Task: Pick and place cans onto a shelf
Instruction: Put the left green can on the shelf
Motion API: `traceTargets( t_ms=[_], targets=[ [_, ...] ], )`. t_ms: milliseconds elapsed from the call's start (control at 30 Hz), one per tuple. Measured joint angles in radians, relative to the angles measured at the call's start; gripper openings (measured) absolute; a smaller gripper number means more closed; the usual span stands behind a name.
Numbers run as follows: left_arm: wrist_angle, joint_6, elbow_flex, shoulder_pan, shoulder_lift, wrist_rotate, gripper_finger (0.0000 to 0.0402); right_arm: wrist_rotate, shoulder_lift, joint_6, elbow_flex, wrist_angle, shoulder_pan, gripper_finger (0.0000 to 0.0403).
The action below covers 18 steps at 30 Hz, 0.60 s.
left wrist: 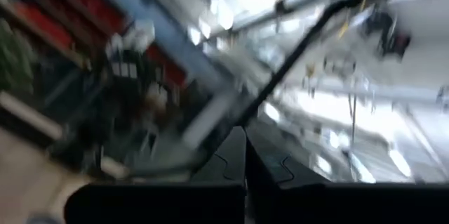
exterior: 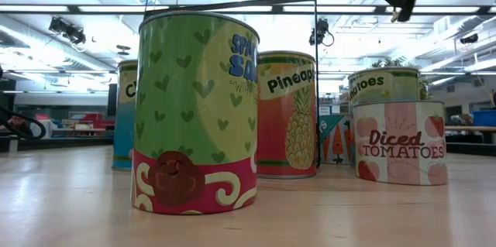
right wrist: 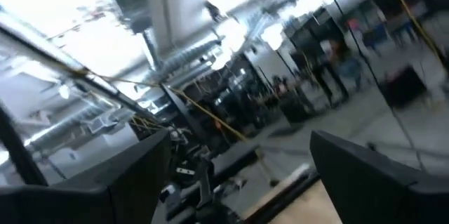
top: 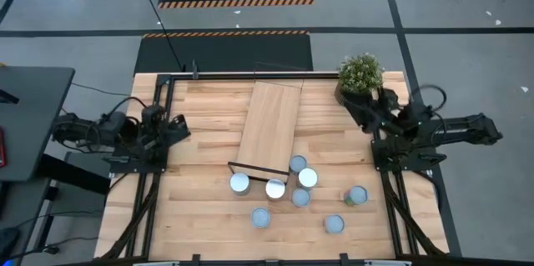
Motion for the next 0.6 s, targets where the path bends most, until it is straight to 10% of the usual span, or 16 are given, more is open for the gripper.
traceTargets(
  t_ms=[600],
  targets=[
    [-0.668, -0.128, 0.358, -0.281, 0.299, 0.253, 0.0011, -0.048, 0.331, 0.048, 0.226, 0.330, 0.001, 0.0348]
  ],
)
